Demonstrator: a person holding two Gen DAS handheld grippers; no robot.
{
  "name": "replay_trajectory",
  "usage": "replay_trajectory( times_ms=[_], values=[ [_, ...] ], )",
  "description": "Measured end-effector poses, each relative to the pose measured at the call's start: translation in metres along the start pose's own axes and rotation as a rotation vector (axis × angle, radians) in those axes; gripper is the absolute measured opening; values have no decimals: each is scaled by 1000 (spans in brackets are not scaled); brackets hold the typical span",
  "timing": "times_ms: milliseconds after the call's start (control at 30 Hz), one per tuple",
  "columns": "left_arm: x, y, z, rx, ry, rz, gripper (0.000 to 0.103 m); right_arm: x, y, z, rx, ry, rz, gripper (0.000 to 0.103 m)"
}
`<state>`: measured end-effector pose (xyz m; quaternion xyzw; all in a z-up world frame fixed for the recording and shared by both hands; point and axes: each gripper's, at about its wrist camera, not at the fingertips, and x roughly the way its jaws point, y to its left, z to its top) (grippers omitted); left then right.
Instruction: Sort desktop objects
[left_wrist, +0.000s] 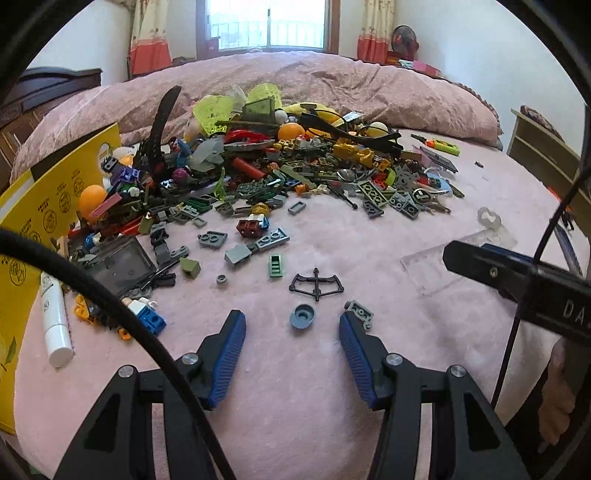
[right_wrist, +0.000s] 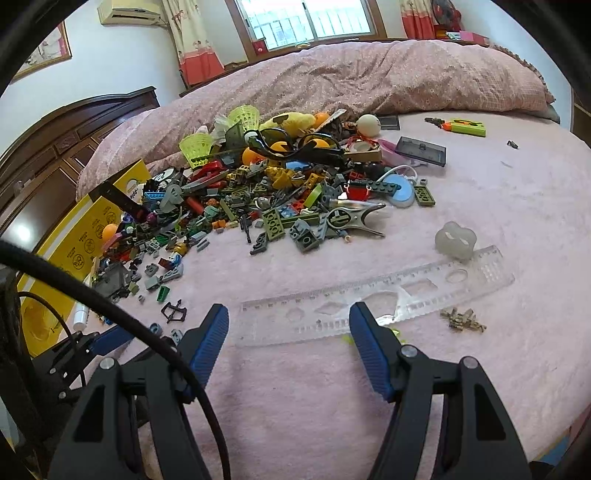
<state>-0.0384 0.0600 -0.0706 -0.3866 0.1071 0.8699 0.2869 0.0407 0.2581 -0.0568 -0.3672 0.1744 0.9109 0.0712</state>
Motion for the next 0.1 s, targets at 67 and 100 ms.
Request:
replay_trajectory(
  times_ms=[67,100],
  values=[
    [0,0,0,-2,7,17,55,0,1,0,-3,-1,1,69],
    [1,0,-1,0,16,31,57,0,1,0,-4,-1,2,69]
  ],
)
